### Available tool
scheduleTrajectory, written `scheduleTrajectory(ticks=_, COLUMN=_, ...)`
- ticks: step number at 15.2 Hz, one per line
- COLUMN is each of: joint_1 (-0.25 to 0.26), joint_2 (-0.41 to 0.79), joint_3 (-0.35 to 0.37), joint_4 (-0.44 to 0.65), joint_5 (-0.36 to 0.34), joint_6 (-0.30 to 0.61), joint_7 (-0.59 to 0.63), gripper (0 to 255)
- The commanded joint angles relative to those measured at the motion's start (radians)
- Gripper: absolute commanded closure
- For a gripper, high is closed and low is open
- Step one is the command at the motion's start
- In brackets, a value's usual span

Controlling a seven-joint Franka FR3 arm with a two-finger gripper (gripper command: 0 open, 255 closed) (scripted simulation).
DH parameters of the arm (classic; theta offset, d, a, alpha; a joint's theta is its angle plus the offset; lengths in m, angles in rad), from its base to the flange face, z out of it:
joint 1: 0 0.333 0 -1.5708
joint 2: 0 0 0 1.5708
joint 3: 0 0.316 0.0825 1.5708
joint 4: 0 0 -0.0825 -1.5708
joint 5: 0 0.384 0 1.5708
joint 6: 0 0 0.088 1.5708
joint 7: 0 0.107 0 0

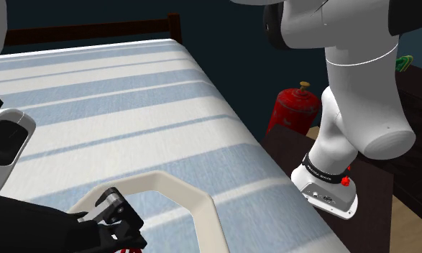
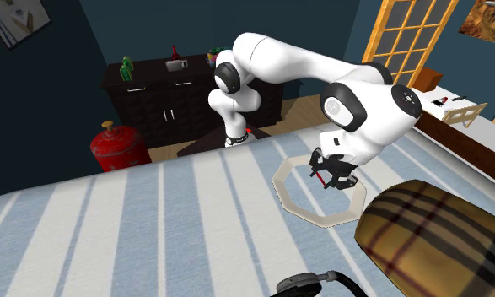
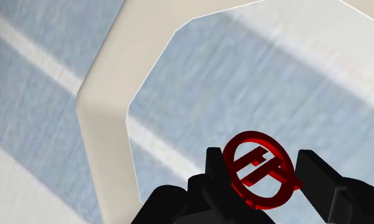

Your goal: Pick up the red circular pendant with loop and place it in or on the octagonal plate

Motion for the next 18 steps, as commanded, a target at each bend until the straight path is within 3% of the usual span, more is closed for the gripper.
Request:
scheduleTrajectory(ticks=1, joint_1=0.0, joint_2=0.0, joint_3=0.0, joint_4=0.0, joint_5=0.0, joint_6=0.0, joint_7=0.0, gripper=255)
scheduleTrajectory(ticks=2, joint_1=0.0, joint_2=0.0, joint_3=0.0, joint_4=0.0, joint_5=0.0, joint_6=0.0, joint_7=0.0, gripper=0)
scheduleTrajectory(ticks=7, joint_1=0.0, joint_2=0.0, joint_3=0.0, joint_4=0.0, joint_5=0.0, joint_6=0.0, joint_7=0.0, gripper=0)
scheduleTrajectory(ticks=11, joint_1=0.137, joint_2=0.109, joint_3=-0.031, joint_4=0.313, joint_5=-0.065, joint_6=-0.195, joint_7=-0.008, gripper=0)
scheduleTrajectory(ticks=18, joint_1=0.137, joint_2=0.109, joint_3=-0.032, joint_4=0.313, joint_5=-0.064, joint_6=-0.195, joint_7=-0.008, gripper=0)
